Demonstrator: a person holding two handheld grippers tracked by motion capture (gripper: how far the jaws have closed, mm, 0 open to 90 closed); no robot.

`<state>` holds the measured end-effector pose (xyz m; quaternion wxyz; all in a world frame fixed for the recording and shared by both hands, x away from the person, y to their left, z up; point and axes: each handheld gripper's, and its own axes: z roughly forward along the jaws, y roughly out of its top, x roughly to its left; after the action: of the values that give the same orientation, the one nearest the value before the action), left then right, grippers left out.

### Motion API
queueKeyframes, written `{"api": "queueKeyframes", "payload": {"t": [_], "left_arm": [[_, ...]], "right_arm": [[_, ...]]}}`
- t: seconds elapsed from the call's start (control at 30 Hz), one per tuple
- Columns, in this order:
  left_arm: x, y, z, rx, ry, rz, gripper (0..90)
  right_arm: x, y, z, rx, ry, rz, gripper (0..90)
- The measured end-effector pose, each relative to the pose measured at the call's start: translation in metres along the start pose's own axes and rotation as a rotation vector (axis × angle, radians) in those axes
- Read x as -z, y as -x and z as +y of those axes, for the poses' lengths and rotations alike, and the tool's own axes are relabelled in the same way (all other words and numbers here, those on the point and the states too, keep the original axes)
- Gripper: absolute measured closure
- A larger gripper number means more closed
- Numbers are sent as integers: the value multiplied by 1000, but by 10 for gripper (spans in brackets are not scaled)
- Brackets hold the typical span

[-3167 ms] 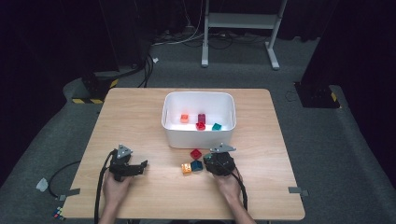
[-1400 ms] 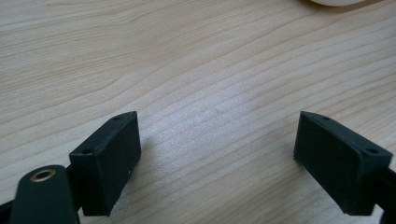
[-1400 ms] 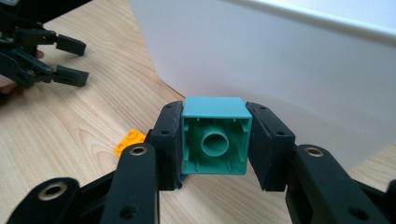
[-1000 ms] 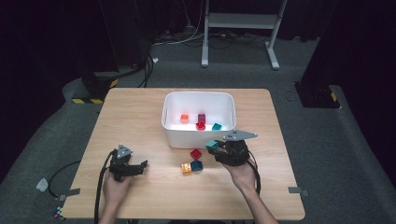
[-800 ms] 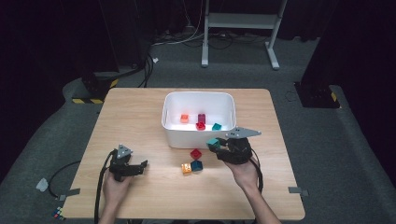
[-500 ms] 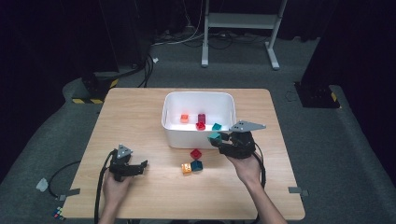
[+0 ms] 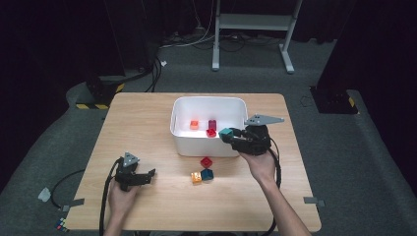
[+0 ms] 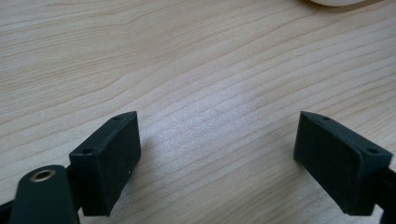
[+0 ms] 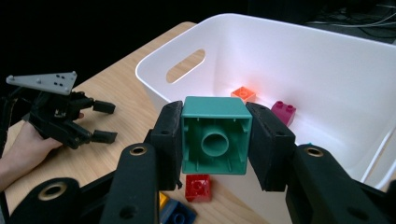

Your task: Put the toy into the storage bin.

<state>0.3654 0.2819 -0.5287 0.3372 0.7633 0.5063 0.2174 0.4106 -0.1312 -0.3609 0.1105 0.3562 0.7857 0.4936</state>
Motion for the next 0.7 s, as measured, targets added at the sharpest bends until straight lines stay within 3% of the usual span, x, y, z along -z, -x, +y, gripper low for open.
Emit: {"api": "queueKeyframes", "payload": {"t": [0.13, 0.37, 0.7], "left_arm": [[0, 0, 0, -3, -2, 0, 148], [0, 0, 0, -8, -3, -2, 148], [0, 0, 0, -7, -3, -2, 148]], "right_arm": [[-1, 3, 9, -6, 2, 1, 589], [-1, 7, 24, -9, 27, -44, 589], [-14, 15, 39, -32, 38, -61, 588]]}}
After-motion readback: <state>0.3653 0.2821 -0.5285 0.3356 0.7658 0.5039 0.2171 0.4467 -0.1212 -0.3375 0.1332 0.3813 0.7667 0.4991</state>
